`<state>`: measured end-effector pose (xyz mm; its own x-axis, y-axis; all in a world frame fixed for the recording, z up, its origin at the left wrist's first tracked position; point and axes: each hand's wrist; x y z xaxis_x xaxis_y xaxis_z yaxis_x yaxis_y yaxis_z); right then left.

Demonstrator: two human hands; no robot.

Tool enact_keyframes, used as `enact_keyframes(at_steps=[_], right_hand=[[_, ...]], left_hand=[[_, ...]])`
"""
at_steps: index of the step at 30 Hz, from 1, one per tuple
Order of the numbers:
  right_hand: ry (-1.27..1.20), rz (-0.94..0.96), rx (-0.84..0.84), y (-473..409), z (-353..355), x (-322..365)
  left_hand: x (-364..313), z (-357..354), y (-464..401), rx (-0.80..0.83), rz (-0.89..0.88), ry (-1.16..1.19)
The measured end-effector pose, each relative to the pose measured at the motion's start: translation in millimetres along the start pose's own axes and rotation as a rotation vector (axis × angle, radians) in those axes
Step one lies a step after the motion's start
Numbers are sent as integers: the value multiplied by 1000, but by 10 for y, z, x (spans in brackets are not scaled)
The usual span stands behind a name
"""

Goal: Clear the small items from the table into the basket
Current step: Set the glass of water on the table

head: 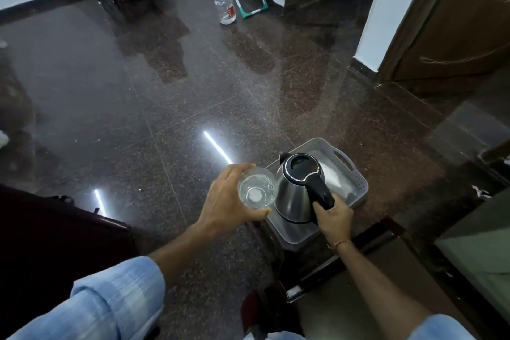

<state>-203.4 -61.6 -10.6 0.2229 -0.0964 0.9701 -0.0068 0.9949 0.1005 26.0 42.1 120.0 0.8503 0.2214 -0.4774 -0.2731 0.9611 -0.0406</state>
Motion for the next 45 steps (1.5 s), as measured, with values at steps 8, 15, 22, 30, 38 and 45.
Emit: enact_keyframes(at_steps=[8, 15, 22, 30, 38, 45], right_hand=[[21, -29, 66, -186, -172, -370], [80, 43, 17, -304, -52, -451], [86, -7, -67, -392, 16, -502], [129, -151, 58, -309, 298, -391], [157, 10, -42, 178, 622, 41], [199, 78, -114, 586, 1063, 458]], left_hand=[[70, -116, 163, -6, 43, -4], [97, -128, 259, 9, 51, 11], [84, -109, 272, -11, 41, 11], [-1, -161, 274, 21, -14, 20], [-68, -306, 247, 71, -128, 79], [-258, -498, 140, 127, -260, 164]])
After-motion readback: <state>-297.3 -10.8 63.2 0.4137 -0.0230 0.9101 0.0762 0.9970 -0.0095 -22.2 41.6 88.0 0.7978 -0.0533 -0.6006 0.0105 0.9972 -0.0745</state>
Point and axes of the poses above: each hand's wrist, its own y-axis away from the middle knuckle, its own z-axis out of the back of the hand, x = y × z, and after that the axes turned 13 degrees about -y, right-handed
